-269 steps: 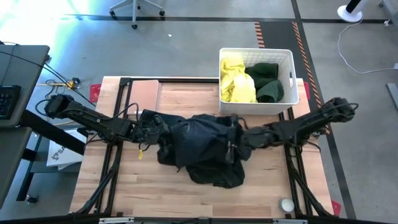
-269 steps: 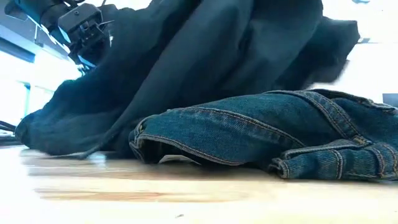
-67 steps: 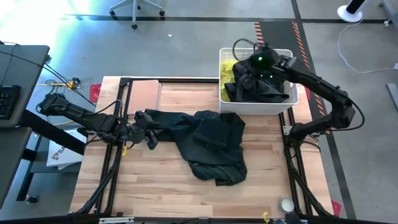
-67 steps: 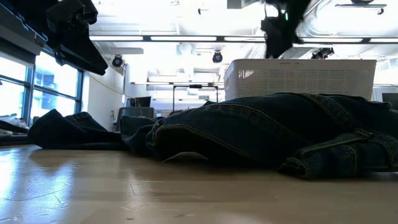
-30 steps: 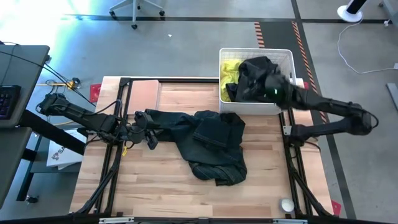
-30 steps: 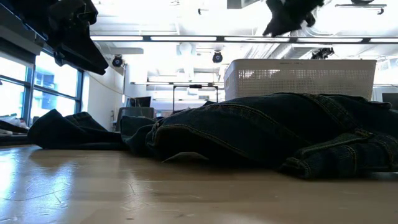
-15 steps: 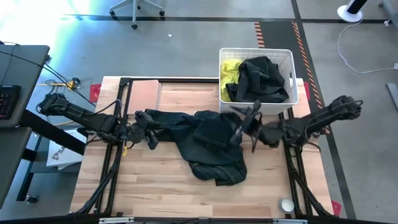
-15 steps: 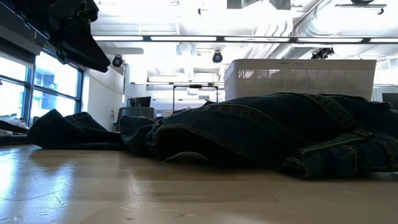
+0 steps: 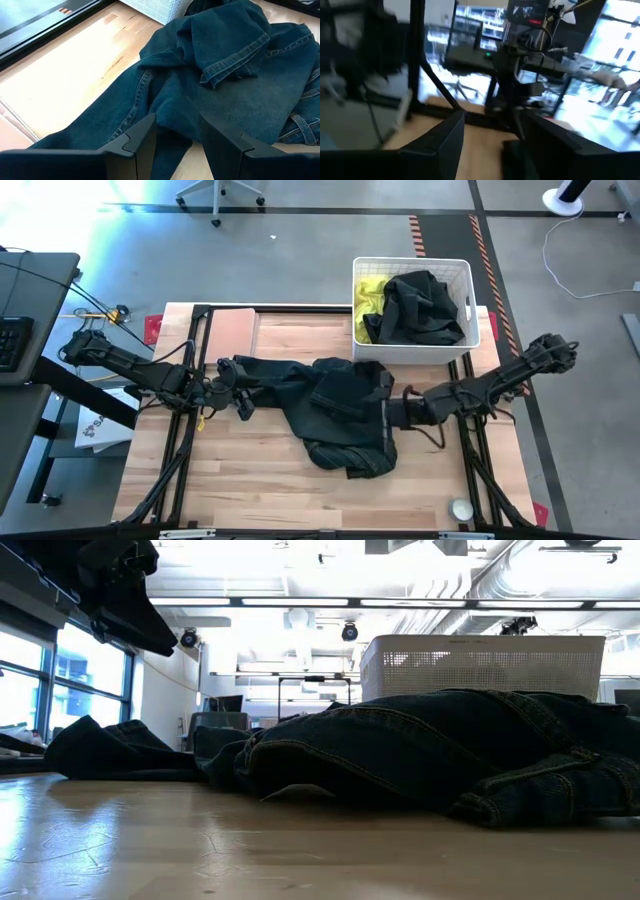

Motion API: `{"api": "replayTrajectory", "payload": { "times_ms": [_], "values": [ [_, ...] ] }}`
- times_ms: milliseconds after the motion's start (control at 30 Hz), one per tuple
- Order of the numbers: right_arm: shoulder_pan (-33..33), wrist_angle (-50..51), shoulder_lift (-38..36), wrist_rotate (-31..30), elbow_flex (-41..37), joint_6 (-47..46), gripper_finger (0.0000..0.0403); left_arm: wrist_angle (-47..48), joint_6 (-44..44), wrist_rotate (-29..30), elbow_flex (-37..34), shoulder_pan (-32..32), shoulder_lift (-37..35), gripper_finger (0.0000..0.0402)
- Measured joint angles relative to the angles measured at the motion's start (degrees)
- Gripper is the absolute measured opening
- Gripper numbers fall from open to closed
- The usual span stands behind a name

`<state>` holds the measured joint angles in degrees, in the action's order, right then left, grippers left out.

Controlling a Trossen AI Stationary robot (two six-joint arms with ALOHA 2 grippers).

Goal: Sort clothes
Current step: Put the dark blue jeans into the white laundry bin

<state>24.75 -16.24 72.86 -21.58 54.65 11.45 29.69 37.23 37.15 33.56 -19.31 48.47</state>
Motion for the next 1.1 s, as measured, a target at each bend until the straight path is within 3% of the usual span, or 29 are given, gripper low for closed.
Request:
{"api": "replayTrajectory", "payload": {
  "times_ms": [433, 733, 1100],
  "values": [
    [0.04, 0.54, -0.02, 0.12, 0.00, -9.12, 0.0198, 0.00, 0.22, -0.50, 0.00, 0.00, 0.02, 0.0145],
    [-0.04, 16.54, 0.76, -6.98, 0.00, -20.03, 0.0198, 0.01, 0.23, -0.51, 0.00, 0.00, 0.02, 0.0145],
    [-4.23, 27.26, 8.15, -6.95, 0.00, -29.23, 0.0198, -0.12, 0.18, -0.50, 0.00, 0.00, 0.02, 0.0145]
  ]
}}
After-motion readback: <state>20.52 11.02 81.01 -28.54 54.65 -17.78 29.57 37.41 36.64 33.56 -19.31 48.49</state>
